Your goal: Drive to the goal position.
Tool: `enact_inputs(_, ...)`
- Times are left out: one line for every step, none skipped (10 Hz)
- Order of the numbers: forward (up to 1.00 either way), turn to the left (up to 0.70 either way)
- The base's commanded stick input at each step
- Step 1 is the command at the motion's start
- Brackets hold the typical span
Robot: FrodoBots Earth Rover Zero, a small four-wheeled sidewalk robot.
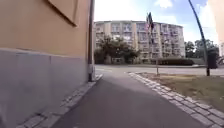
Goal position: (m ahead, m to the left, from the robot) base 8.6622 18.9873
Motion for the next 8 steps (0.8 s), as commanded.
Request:
enact_inputs(0.85,-0.33)
enact_inputs(0.85,-0.33)
enact_inputs(0.85,-0.33)
enact_inputs(0.85,-0.33)
enact_inputs(0.85,0.01)
enact_inputs(0.85,0.01)
enact_inputs(0.85,0.01)
enact_inputs(0.85,0.01)
